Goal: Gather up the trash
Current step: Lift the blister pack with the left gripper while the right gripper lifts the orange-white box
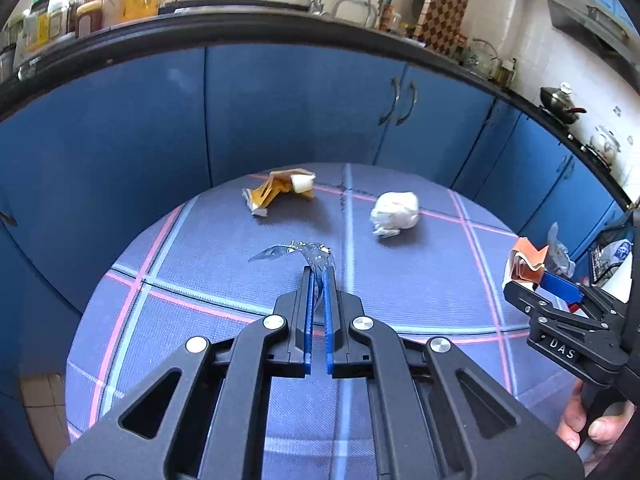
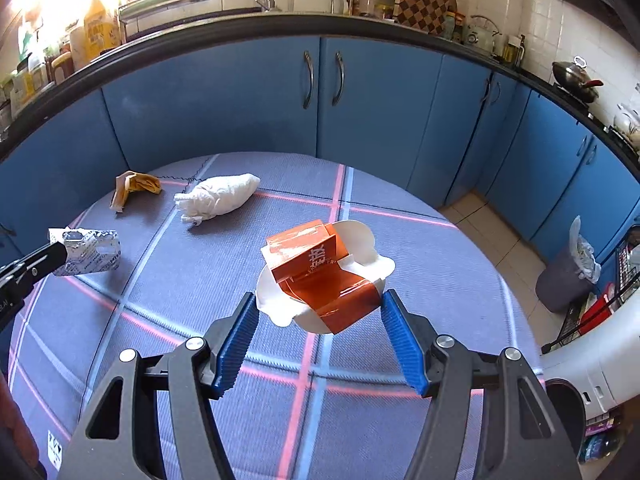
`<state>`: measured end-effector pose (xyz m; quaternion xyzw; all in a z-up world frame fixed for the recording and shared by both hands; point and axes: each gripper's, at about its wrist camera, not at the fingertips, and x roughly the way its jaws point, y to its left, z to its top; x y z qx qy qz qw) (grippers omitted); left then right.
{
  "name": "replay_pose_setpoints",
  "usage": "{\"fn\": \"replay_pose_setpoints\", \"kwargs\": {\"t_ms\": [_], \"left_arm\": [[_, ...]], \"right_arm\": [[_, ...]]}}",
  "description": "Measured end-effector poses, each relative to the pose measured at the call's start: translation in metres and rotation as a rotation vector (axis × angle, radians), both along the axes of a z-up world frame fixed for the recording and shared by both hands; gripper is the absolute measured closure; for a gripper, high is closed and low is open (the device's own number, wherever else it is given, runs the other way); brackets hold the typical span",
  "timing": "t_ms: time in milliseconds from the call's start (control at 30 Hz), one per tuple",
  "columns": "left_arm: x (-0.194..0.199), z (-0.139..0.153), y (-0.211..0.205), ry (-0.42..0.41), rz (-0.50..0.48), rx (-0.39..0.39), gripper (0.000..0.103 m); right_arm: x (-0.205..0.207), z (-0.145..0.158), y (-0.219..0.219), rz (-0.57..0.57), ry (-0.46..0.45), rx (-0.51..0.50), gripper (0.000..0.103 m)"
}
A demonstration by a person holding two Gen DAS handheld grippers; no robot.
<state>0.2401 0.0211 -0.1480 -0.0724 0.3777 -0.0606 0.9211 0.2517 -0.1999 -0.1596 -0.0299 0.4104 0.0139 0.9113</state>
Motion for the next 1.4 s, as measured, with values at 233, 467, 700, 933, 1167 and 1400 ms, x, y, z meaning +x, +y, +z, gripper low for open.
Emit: {"fn": "replay_pose_setpoints", "kwargs": {"t_ms": [233, 467, 700, 933, 1167, 1400], "left_arm": [[-0.015, 0.016, -0.007, -0.031, -0.026, -0.012, 0.099], [-0.035, 0.033, -0.026, -0.063, -0.067, 0.005, 0.099], [-0.057, 0.052, -0.051, -0.101, -0.114, 0.024, 0.099], [-0.081, 0.074, -0.076, -0.143, -0.152, 0.048, 0.099], [-0.103, 0.091, -0.106, -0.175, -0.194, 0.078, 0.099], [-0.123, 0.101, -0.147, -0.197, -0.261, 0.108, 0.099]], "right_arm": [[-0.017, 0.012, -0.006, -0.005, -0.020, 0.005, 0.041], [-0.043, 0.028, -0.016, -0.013, -0.045, 0.003, 0.041], [-0.074, 0.048, -0.032, -0.028, -0.077, 0.003, 0.041], [-0.106, 0.069, -0.053, -0.042, -0.128, 0.003, 0.041], [-0.135, 0.087, -0.077, -0.073, -0.175, 0.018, 0.041], [-0.166, 0.098, -0.110, -0.125, -0.211, 0.023, 0.041]]}}
